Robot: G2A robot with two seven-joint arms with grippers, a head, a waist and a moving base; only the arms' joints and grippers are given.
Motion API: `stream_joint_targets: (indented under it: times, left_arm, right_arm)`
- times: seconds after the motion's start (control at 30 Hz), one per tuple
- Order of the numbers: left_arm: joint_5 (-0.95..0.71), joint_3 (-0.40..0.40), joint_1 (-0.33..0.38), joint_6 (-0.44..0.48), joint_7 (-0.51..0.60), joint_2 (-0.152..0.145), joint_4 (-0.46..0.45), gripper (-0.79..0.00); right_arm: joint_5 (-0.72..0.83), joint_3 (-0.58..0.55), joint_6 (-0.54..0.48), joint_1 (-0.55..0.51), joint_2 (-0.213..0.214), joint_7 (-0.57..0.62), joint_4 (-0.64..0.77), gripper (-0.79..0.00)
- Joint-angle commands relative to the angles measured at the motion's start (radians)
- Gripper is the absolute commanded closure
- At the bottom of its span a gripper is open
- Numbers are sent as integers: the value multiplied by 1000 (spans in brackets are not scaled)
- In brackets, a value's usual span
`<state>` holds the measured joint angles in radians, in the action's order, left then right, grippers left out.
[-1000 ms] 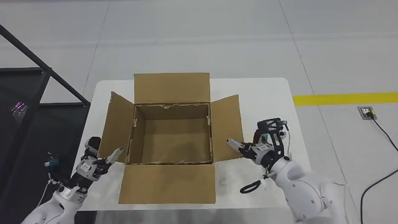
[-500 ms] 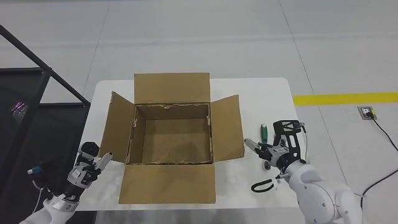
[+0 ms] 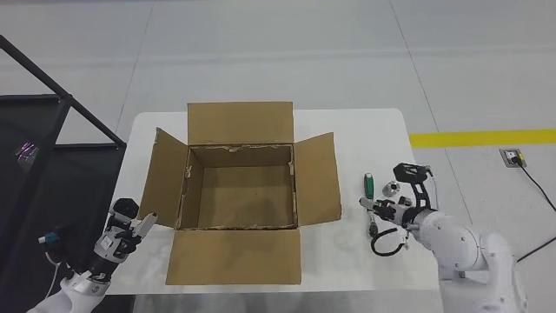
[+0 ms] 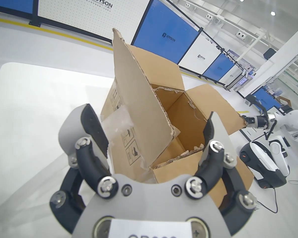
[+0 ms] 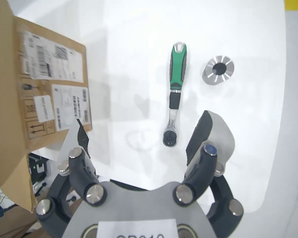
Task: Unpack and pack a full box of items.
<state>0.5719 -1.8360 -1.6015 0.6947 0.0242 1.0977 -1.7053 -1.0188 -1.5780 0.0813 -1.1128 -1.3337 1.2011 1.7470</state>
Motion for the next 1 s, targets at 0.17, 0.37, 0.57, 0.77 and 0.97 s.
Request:
stream_joint_targets:
  times: [0.17,0.37,0.57,0.77,0.97]
  left_arm:
    - [0,0,0,0,0,0,0,-785]
    - [0,0,0,0,0,0,0,-785]
    - [0,0,0,0,0,0,0,-785]
    - [0,0,0,0,0,0,0,-785]
    - [0,0,0,0,0,0,0,-785]
  right_arm:
    - [-72,80,90,190,0,110,-257,-591]
    - [-104,135,99,275,0,181,-392,-382]
    - [-129,183,99,317,-2,180,-454,-379]
    - [-132,229,104,368,-8,173,-536,-363]
    - [-137,268,109,427,-15,173,-634,-326]
